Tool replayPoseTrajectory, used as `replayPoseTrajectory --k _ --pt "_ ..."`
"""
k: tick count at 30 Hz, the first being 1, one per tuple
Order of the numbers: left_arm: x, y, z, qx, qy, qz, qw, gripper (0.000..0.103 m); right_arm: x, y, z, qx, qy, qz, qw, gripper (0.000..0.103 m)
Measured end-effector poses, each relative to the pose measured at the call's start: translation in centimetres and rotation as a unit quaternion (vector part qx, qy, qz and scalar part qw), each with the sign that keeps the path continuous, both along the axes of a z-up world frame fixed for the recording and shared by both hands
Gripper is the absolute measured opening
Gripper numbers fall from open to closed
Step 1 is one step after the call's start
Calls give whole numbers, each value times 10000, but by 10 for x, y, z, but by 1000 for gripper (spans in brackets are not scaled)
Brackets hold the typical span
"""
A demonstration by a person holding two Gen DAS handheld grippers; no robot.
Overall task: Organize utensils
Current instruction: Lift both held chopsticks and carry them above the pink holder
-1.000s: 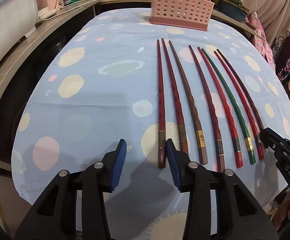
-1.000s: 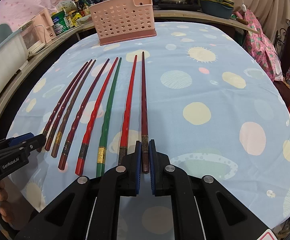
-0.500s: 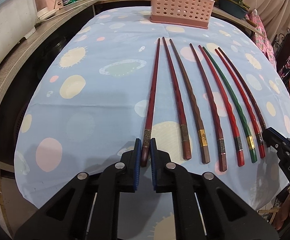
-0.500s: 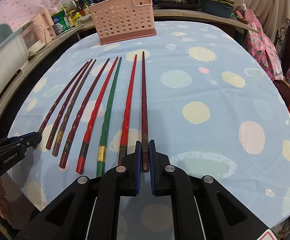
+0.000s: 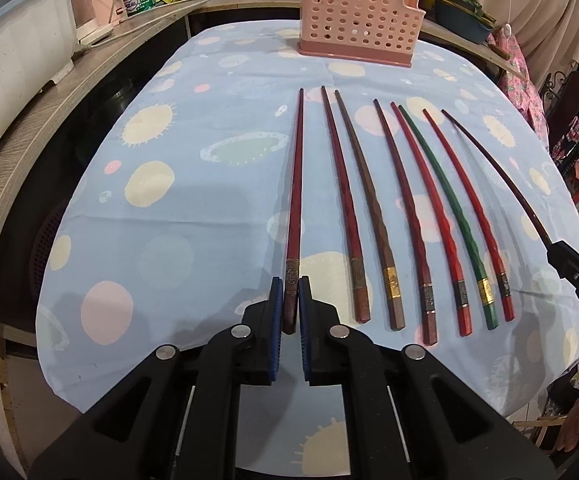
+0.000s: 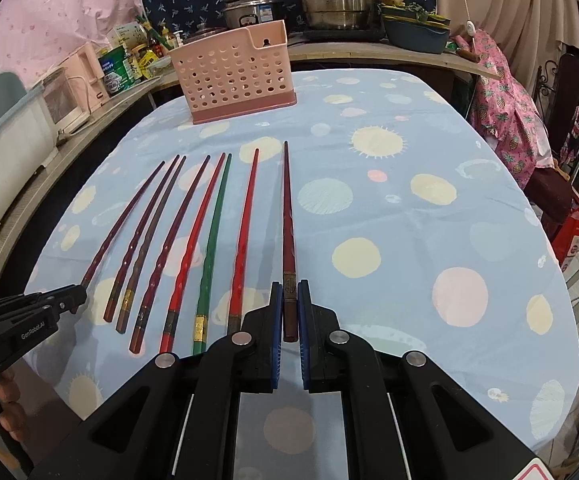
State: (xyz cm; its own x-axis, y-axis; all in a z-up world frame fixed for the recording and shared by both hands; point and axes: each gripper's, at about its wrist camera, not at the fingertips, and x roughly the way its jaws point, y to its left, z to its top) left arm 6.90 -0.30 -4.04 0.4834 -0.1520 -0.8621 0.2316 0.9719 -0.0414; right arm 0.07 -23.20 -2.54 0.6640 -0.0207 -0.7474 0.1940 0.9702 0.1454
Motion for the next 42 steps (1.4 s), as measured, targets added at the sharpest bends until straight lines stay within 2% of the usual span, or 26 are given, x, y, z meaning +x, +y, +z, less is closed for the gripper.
replayPoseTrajectory --k 5,13,25,35,42 --pt "1 3 20 -154 -132 39 9998 7 1 -9 22 48 -246 -62 9997 7" --pt "13 5 69 -421 -563 97 9975 7 8 -23 68 84 -778 -129 9968 7" --pt "78 0 160 -771 -1380 198 9872 7 52 -49 140 53 -1524 -202 9881 7" --pt "142 -20 239 -1175 -1980 195 9729 7 112 -64 201 285 -2155 -166 9759 7" --pt "179 -36 297 -1439 -2604 246 9544 7 168 -65 256 388 -2800 -128 9591 7"
